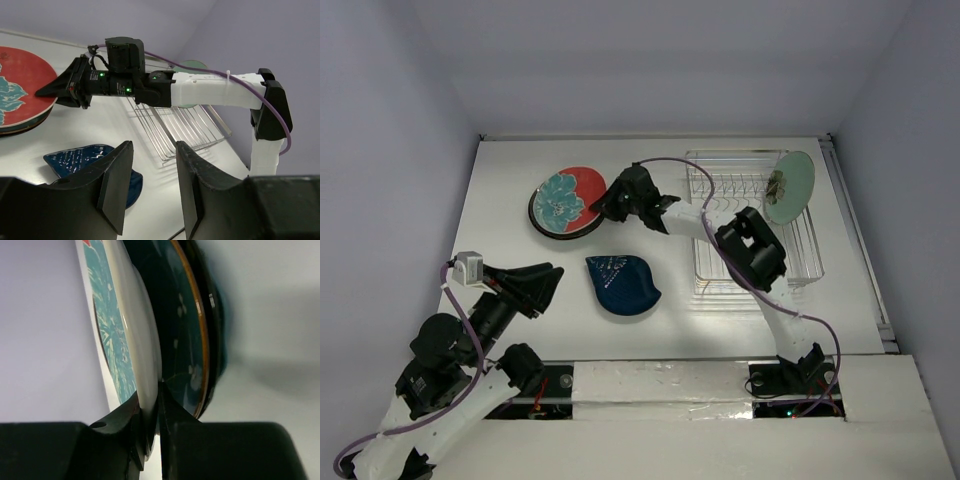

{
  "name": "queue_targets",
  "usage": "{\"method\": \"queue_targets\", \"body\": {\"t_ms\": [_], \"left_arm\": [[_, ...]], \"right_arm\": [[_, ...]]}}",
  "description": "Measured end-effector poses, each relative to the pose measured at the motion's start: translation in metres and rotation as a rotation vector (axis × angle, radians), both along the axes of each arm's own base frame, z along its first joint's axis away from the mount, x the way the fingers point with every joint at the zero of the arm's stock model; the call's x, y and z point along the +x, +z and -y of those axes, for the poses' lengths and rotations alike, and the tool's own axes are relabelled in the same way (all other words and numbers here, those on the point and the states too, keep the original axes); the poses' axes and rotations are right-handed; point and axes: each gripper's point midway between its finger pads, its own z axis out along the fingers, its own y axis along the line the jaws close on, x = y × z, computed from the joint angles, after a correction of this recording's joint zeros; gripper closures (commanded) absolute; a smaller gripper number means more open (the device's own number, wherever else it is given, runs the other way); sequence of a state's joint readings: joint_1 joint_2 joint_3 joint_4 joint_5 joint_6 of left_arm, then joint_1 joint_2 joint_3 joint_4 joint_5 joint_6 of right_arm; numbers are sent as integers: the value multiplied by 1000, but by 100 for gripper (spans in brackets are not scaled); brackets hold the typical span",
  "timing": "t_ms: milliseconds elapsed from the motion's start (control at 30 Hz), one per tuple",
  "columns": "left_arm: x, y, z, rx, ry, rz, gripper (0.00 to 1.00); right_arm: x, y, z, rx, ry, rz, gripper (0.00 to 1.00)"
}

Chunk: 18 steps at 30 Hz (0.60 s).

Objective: Unload the plates from the dish rack

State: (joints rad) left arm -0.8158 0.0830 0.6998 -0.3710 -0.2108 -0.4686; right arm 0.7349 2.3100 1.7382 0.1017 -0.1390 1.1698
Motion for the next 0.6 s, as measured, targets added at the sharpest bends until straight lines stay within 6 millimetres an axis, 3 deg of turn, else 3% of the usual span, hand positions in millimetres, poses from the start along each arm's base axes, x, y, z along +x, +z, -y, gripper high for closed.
{"method": "queue_targets", "body": {"t_ms": [167,267,467,600], "left_arm": [[0,0,0,-2,0,1,63],[0,1,0,-3,0,2,63],[-2,2,-2,-11,0,9,63],[-4,4,-5,-22,0,20,63]], "right_arm": [[-4,9,-10,32,19,22,37],[-11,5,-13,9,41,25,24],[-23,15,-3,-100,89,63,18],[-31,23,16,-198,98,86,12]]}}
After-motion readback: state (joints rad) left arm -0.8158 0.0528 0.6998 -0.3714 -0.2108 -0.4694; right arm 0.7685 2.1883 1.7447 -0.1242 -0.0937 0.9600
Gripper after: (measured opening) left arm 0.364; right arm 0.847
